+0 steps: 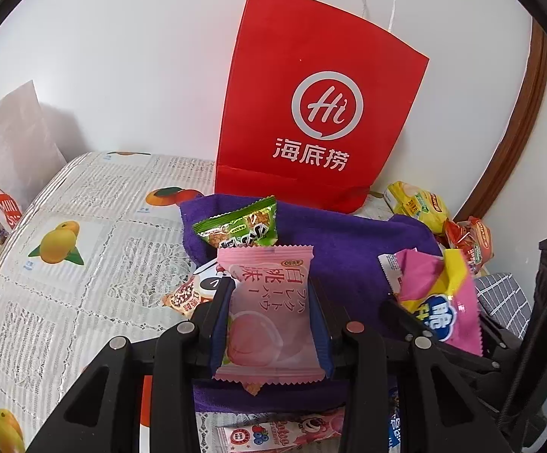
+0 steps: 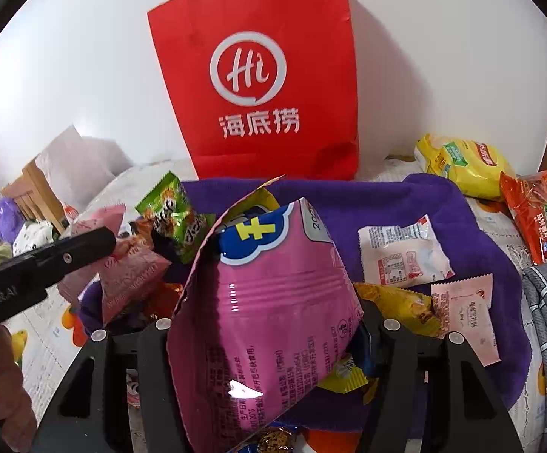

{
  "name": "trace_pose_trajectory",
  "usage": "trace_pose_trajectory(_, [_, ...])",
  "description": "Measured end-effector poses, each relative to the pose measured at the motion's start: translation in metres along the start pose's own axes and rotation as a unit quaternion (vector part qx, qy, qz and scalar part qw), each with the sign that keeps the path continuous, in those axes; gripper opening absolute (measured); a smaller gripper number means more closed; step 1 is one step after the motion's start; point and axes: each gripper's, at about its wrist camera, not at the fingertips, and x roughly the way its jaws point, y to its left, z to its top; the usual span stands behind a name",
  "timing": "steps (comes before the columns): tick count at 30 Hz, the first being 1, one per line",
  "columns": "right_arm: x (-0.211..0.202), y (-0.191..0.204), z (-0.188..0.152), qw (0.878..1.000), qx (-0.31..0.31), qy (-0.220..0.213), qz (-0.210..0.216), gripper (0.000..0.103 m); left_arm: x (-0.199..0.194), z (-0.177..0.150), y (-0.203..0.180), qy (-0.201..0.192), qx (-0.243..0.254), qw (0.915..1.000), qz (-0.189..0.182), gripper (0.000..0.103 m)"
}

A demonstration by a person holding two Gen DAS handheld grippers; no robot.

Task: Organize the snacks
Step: 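Carry magenta bag onto towel and open right tool while left carries peach packet over towel, then lower the peach-print packet onto the towel and open left tool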

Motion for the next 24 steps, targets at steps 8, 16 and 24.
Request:
trace_pose_trajectory(8, [0.006,0.000,-0.003,1.000,0.002,-0.003,-0.016,0.061,-0.002,0.001,0.001,-0.002,-0.004,1.0000,-0.001,0.036])
trace_pose_trajectory(16, [0.006,-0.001,-0.003,0.998,0.015,-0.018,-0.062,0.066,-0.002,0.000,-0.001,-0.003,0.001,1.0000,0.000,0.036])
trace_pose_trajectory(24, [-0.005,0.000,0.000,0.998,0.005,-0.031,-0.049,0.083,-0.003,0.001,0.003,-0.004,-0.006,1.0000,-0.001,0.036])
